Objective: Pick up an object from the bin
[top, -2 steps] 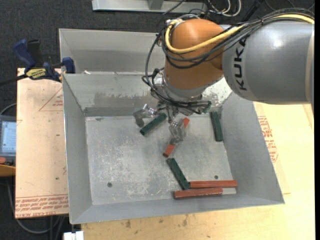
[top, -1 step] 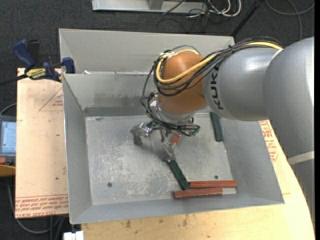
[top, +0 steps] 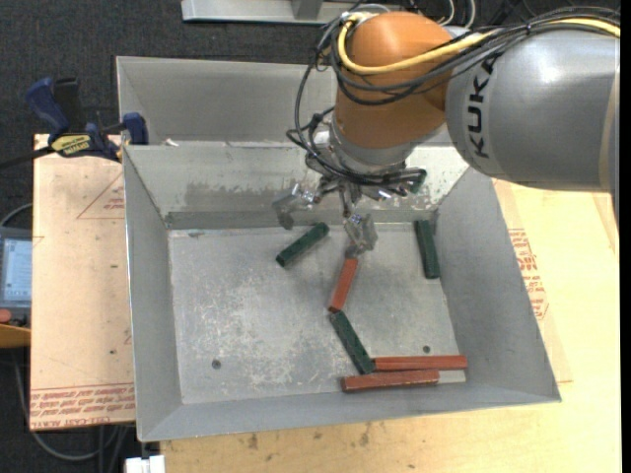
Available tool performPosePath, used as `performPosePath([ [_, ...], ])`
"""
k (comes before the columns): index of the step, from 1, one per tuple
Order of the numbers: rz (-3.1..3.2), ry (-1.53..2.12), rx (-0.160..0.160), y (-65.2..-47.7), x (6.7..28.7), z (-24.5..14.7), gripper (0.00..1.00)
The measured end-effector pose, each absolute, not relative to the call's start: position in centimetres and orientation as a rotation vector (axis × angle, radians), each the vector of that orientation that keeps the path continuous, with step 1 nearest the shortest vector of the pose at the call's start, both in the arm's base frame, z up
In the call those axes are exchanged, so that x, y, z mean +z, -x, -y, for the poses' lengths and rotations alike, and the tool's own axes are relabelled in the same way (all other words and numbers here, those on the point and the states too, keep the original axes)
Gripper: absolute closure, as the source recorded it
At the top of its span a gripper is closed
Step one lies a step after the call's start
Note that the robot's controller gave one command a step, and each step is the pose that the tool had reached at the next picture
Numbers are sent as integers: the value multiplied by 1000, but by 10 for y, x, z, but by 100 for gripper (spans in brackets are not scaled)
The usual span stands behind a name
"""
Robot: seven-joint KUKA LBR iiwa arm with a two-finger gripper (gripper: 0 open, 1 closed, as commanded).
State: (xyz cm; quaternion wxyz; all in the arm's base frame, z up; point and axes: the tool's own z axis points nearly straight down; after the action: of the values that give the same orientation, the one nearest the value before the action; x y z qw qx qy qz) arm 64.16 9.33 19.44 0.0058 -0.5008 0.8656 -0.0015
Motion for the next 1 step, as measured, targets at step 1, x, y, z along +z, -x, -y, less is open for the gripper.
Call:
performPosePath([
  [1, -2597, 1746, -4, -649, 263, -117, 0],
])
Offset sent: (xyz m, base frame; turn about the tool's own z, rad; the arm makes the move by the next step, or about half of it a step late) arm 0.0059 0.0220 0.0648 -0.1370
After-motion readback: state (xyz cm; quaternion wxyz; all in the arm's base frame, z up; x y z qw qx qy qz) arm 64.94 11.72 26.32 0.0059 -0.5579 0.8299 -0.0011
